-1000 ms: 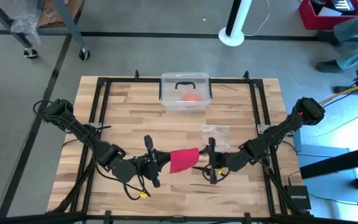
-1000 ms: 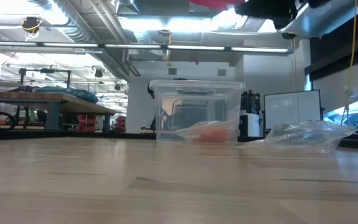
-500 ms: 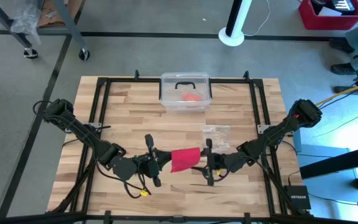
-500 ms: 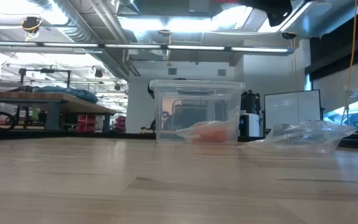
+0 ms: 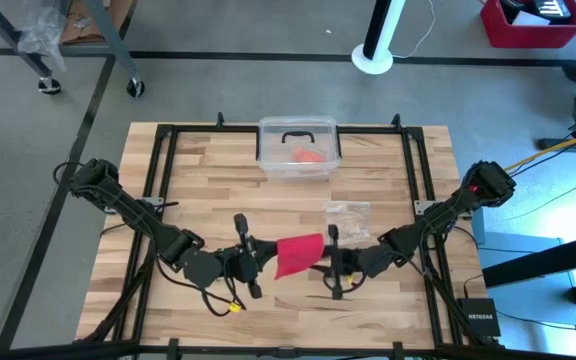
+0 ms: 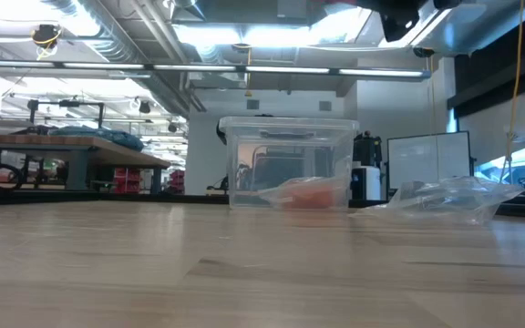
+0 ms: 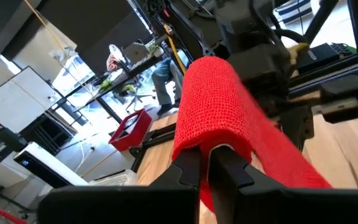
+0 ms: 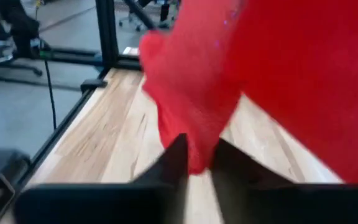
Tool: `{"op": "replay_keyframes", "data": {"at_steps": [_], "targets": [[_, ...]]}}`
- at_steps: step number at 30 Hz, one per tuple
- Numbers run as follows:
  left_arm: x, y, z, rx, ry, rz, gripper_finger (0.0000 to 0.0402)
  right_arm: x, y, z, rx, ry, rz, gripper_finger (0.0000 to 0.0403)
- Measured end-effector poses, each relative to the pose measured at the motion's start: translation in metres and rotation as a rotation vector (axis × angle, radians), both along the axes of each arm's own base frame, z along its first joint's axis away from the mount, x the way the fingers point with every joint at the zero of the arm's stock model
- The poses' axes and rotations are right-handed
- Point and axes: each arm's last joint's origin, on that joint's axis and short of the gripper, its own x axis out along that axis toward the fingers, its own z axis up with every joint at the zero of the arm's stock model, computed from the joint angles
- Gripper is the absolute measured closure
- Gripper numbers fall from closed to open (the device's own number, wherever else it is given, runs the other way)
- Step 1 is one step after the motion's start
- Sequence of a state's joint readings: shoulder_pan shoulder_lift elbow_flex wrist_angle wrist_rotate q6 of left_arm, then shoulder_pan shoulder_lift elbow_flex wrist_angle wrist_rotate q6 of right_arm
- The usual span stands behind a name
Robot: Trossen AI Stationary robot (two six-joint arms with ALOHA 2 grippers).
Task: Roll bandage
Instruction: Roll the red bandage
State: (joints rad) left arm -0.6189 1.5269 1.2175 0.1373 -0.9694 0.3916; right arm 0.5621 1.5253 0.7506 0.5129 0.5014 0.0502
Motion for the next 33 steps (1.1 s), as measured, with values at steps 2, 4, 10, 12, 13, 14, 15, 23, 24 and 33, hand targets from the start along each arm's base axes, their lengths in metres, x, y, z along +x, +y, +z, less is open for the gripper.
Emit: {"op": "replay_keyframes", "data": {"at_steps": [2, 4, 10, 12, 13, 14, 15, 23, 24, 33], "targets": [[-0.001, -0.002, 0.002, -0.002, -0.018, -0.005, 0.0398, 0.000, 0.000, -0.002, -0.022, 0.018, 0.008, 0.0389], [-0.004, -0.006, 0.006, 0.007, -0.041, -0.013, 0.0398, -0.001, -0.001, -0.005, -0.049, 0.042, 0.004, 0.0389], [-0.024, -0.018, 0.026, -0.009, -0.113, -0.063, 0.0398, -0.004, -0.004, -0.013, -0.089, 0.118, -0.039, 0.0396], [-0.026, -0.019, 0.027, -0.011, -0.114, -0.067, 0.0398, -0.003, -0.003, -0.012, -0.070, 0.106, -0.050, 0.0393], [-0.027, -0.019, 0.026, -0.007, -0.108, -0.069, 0.0398, -0.003, -0.003, -0.010, -0.052, 0.090, -0.049, 0.0392], [-0.027, -0.019, 0.025, -0.004, -0.103, -0.069, 0.0398, -0.002, -0.002, -0.008, -0.030, 0.075, -0.039, 0.0392], [-0.026, -0.018, 0.025, -0.006, -0.101, -0.065, 0.0398, -0.002, -0.002, -0.006, 0.000, 0.060, -0.031, 0.0392], [-0.016, -0.003, 0.014, -0.033, -0.039, -0.006, 0.0398, -0.001, 0.001, -0.004, 0.106, 0.050, 0.019, 0.0359], [-0.016, -0.002, 0.013, -0.037, -0.035, 0.000, 0.0398, -0.001, 0.001, -0.004, 0.115, 0.054, 0.016, 0.0345], [-0.016, -0.001, 0.011, -0.028, -0.015, 0.002, 0.0398, -0.013, -0.003, 0.005, 0.137, 0.132, 0.093, 0.0206]]}}
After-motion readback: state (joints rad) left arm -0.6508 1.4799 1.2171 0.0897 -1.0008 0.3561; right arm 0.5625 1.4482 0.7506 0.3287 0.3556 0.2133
